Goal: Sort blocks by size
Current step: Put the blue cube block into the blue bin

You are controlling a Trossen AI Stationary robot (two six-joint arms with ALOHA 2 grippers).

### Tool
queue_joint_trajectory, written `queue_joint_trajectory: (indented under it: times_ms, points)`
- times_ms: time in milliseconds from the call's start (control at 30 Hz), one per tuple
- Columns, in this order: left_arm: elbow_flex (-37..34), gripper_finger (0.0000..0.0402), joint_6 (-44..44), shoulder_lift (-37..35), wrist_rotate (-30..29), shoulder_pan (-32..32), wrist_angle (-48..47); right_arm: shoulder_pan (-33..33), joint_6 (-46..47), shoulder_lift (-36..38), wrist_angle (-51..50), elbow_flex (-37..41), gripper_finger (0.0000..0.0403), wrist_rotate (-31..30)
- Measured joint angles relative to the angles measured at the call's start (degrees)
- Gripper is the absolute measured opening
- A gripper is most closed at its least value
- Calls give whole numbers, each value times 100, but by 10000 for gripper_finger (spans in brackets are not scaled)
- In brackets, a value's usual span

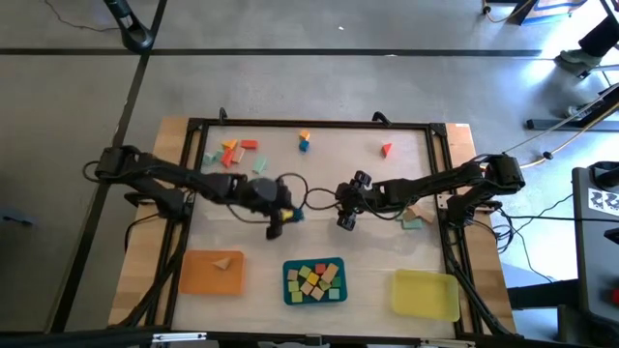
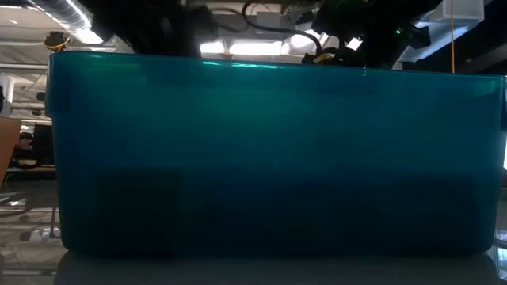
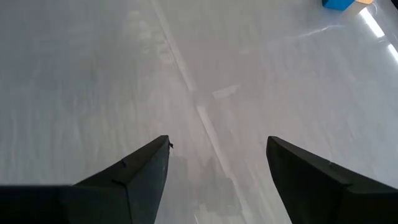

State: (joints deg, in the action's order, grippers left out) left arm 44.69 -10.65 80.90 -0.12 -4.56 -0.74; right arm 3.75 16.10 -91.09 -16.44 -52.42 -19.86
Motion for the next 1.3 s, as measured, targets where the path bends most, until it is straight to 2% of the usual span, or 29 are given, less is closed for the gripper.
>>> queue_joint_trajectory:
  times_ms: [300, 567, 700, 867, 1167, 1300]
  points:
    - [0, 130, -632, 189, 4, -1349, 888, 0, 7, 0, 1, 0, 266, 103]
    - [499, 130, -917, 771, 69, -1994, 1022, 0, 7, 0, 26, 0, 266, 107]
    - [854, 130, -888, 1153, 547, -1966, 633, 0, 6, 0, 18, 0, 266, 105]
    - [889, 135, -912, 1225, 928, -1726, 615, 0, 4, 0, 16, 0, 266, 105]
    - [887, 202, -879, 1227, 1242, -1534, 581, 0, -7, 0, 6, 0, 266, 105]
    - [897, 210, -674, 1119, 1269, -1410, 218, 0, -11, 0, 5, 0, 266, 39]
